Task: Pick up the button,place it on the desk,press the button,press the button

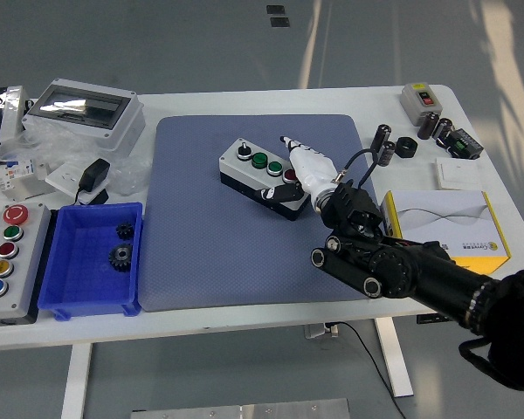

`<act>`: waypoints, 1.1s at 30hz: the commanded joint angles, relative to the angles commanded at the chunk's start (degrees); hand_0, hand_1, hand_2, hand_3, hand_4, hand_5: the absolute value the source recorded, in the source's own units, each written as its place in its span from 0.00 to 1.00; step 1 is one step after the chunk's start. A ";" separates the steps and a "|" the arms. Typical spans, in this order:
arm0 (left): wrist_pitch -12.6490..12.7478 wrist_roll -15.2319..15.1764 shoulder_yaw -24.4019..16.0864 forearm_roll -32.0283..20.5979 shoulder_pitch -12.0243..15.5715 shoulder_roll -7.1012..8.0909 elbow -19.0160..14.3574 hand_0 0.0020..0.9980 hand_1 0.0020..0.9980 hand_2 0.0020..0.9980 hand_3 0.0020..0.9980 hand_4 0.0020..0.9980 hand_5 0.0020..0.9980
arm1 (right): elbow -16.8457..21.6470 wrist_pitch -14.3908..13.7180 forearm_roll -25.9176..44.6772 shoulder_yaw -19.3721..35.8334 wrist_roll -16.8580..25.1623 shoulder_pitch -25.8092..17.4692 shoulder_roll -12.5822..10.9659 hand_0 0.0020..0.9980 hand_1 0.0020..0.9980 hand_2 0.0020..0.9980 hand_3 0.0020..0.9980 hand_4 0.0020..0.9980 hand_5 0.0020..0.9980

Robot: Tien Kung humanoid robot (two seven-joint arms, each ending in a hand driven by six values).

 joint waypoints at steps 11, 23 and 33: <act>-0.07 -0.23 0.10 0.03 -0.07 -0.02 0.00 0.64 0.60 0.55 0.60 0.63 0.21 | -0.12 -0.65 -0.86 -1.14 -0.39 -0.47 0.00 0.25 0.57 0.67 0.96 0.76 0.15; -0.16 -0.97 0.82 -0.74 -0.06 -0.07 0.00 0.64 0.60 0.55 0.60 0.62 0.21 | -0.73 -0.22 -7.76 -0.46 -1.57 -0.86 -0.05 0.20 0.51 0.58 0.90 0.65 0.09; -0.04 -1.25 1.17 -1.66 0.60 -0.30 0.00 0.64 0.60 0.55 0.60 0.62 0.21 | 12.30 3.95 -4.84 3.53 8.60 -3.66 -9.67 0.09 0.34 0.39 0.46 0.24 0.00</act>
